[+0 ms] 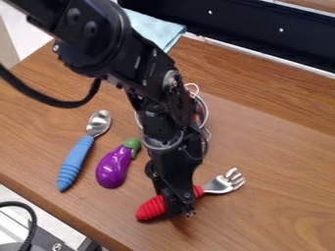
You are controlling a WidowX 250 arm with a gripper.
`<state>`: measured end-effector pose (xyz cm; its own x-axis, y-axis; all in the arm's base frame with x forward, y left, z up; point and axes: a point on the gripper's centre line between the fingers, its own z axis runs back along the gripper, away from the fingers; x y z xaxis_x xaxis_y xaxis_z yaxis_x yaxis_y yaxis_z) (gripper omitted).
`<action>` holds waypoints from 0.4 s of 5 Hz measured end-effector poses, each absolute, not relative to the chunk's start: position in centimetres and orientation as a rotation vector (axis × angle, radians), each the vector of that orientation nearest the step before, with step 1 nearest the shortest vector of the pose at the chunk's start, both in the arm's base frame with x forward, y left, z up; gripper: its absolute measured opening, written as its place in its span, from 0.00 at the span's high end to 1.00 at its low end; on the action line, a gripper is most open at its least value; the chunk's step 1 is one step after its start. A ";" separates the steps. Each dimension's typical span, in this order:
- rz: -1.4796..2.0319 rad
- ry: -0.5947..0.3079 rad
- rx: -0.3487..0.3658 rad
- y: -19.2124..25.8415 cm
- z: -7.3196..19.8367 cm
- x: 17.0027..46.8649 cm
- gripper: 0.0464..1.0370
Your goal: Move the red fork to the right side of the table
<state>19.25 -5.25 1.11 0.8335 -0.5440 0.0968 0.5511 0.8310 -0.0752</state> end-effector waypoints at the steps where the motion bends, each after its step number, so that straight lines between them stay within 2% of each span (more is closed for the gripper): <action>1: -0.482 -0.069 -0.136 -6.1 1.9 18.3 0.68; 2: -0.423 -0.059 -0.178 -7.1 2.3 17.2 0.68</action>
<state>17.21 -7.12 2.28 0.9102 -0.4033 0.0944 0.4137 0.8964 -0.1591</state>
